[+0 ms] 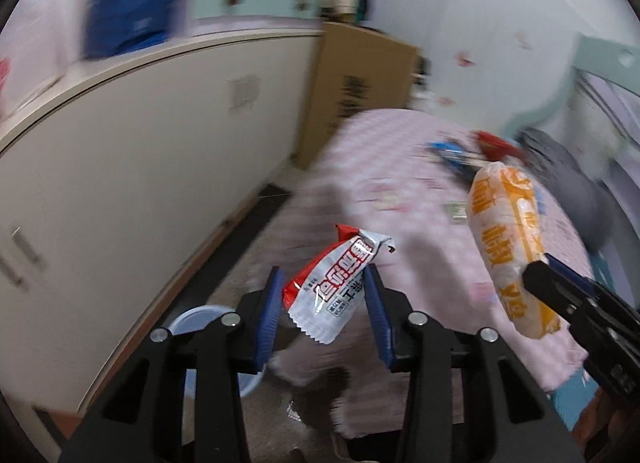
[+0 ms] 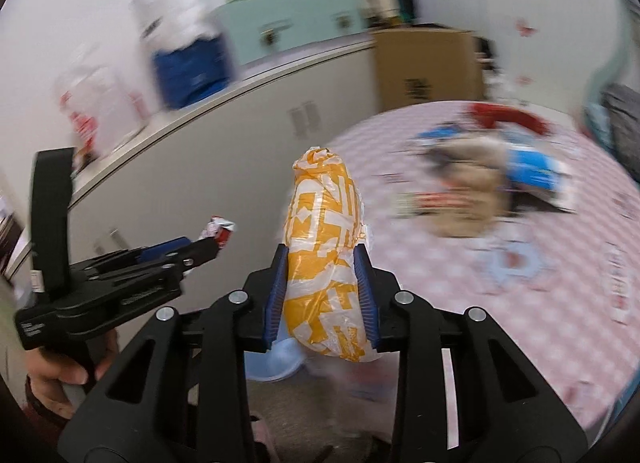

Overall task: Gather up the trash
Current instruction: 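Carry both wrappers down to the blue bin and release them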

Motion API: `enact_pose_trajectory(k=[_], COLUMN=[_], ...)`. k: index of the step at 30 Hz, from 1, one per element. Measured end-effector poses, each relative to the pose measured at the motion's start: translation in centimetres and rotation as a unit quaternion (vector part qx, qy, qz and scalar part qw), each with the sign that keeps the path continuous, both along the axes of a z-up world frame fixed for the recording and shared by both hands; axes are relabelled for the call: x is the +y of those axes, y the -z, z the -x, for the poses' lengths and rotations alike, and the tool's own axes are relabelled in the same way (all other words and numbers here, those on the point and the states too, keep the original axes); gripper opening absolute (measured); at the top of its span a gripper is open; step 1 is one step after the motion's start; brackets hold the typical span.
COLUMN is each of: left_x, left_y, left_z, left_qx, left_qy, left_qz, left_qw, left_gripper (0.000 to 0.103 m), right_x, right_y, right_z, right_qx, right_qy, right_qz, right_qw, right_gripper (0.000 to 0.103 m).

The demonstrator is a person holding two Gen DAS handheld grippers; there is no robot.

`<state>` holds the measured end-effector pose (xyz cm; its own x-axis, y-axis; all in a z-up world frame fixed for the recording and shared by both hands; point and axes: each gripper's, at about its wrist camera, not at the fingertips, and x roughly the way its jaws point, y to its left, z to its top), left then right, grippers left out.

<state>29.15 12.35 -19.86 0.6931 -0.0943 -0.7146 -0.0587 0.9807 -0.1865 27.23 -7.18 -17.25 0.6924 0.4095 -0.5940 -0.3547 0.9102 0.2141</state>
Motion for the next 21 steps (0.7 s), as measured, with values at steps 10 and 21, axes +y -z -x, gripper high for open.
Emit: enact_pose_trajectory(k=[10, 21], left_x=[12.9, 18.5], left_y=[8.1, 16.8], left_z=[1.5, 0.0], left_qx=[0.09, 0.168], left_qy=[-0.147, -0.181], left_qz=[-0.002, 0.014], left_qw=[0.985, 0.969], left_gripper=[0.04, 0.04], right_x=[16.4, 23.2], right_y=[8.7, 18.2], right_z=[-3.9, -8.9], right_qx=[0.089, 0.165], right_qy=[-0.133, -0.127], right_qz=[0.023, 0.027], right_qw=[0.987, 0.978], right_gripper=[0.032, 0.053])
